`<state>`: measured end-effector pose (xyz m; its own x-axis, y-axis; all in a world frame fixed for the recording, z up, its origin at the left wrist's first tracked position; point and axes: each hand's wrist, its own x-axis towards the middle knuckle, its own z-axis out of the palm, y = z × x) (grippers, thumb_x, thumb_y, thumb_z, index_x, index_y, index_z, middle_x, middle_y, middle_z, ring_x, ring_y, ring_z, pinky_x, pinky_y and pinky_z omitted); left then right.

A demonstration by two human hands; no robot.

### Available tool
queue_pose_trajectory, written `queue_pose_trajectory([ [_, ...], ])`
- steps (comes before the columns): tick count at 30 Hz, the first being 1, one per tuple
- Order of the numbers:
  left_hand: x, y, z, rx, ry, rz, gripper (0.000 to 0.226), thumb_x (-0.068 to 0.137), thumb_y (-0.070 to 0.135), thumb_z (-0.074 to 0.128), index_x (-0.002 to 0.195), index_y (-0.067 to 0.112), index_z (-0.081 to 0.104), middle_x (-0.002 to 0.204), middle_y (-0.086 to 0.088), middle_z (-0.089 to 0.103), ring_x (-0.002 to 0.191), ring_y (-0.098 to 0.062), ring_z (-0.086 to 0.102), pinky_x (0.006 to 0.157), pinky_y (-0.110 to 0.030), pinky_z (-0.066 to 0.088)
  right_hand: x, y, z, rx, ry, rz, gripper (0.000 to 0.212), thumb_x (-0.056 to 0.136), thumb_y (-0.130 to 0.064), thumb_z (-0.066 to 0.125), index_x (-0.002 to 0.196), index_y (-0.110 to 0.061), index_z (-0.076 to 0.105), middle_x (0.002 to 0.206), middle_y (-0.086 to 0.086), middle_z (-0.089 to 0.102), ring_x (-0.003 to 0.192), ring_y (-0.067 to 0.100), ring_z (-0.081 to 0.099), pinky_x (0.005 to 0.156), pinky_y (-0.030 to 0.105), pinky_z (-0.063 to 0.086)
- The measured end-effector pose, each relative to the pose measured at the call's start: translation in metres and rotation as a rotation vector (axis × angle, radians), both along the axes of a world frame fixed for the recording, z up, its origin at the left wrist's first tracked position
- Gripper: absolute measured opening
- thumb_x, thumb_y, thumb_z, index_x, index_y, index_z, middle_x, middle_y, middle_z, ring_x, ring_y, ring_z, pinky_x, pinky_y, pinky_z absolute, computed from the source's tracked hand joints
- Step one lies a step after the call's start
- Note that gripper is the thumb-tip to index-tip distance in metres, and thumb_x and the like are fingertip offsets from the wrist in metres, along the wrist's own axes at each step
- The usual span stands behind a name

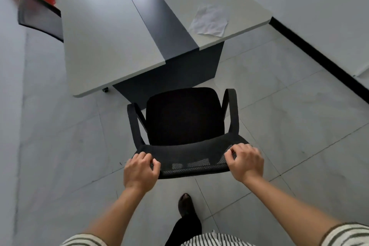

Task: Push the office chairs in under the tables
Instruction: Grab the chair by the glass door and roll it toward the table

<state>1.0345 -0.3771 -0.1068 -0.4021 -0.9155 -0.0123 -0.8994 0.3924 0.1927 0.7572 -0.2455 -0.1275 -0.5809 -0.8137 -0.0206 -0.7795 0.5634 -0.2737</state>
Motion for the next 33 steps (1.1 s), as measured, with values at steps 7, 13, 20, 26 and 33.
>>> queue_pose_trajectory([
  [7, -0.010, -0.110, -0.002, -0.046, -0.026, -0.171, 0.037, 0.079, 0.037, 0.036, 0.062, 0.013, 0.057, 0.063, -0.001, 0.057, 0.059, -0.020, 0.051, 0.055, -0.027, 0.033, 0.017, -0.061, -0.001, 0.044, -0.005, -0.091, 0.038, 0.079, -0.043, 0.035, 0.075, -0.022, 0.067, 0.079, -0.003, 0.067, 0.074, 0.018, 0.057, 0.071, 0.031, 0.040],
  [13, -0.038, -0.156, -0.004, -0.034, -0.024, -0.179, 0.034, 0.079, 0.037, 0.038, 0.063, 0.013, 0.057, 0.064, -0.001, 0.056, 0.060, -0.020, 0.051, 0.056, -0.027, 0.034, -0.009, -0.102, -0.003, 0.027, 0.005, -0.097, 0.040, 0.080, -0.044, 0.034, 0.078, -0.021, 0.067, 0.082, -0.002, 0.067, 0.076, 0.018, 0.057, 0.072, 0.031, 0.040],
  [20, -0.074, -0.180, -0.001, -0.041, -0.025, -0.114, 0.034, 0.077, 0.037, 0.038, 0.060, 0.013, 0.055, 0.061, 0.000, 0.055, 0.058, -0.021, 0.051, 0.055, -0.026, 0.031, -0.055, -0.144, -0.004, 0.018, -0.003, -0.048, 0.040, 0.078, -0.043, 0.035, 0.078, -0.022, 0.069, 0.082, -0.003, 0.068, 0.078, 0.019, 0.059, 0.075, 0.033, 0.042],
  [26, -0.115, -0.188, -0.001, -0.031, -0.037, -0.002, 0.035, 0.078, 0.038, 0.037, 0.064, 0.014, 0.059, 0.064, 0.001, 0.057, 0.058, -0.020, 0.051, 0.054, -0.027, 0.035, -0.110, -0.176, 0.001, 0.035, -0.030, 0.065, 0.036, 0.078, -0.043, 0.036, 0.076, -0.025, 0.067, 0.079, -0.006, 0.067, 0.075, 0.017, 0.058, 0.074, 0.033, 0.042],
  [33, -0.155, -0.140, -0.004, -0.011, -0.039, 0.146, 0.035, 0.077, 0.036, 0.038, 0.065, 0.013, 0.060, 0.066, -0.001, 0.059, 0.058, -0.020, 0.052, 0.053, -0.026, 0.035, -0.172, -0.168, -0.002, 0.032, -0.011, 0.274, 0.032, 0.078, -0.042, 0.041, 0.078, -0.024, 0.067, 0.079, -0.006, 0.066, 0.074, 0.017, 0.059, 0.072, 0.033, 0.045],
])
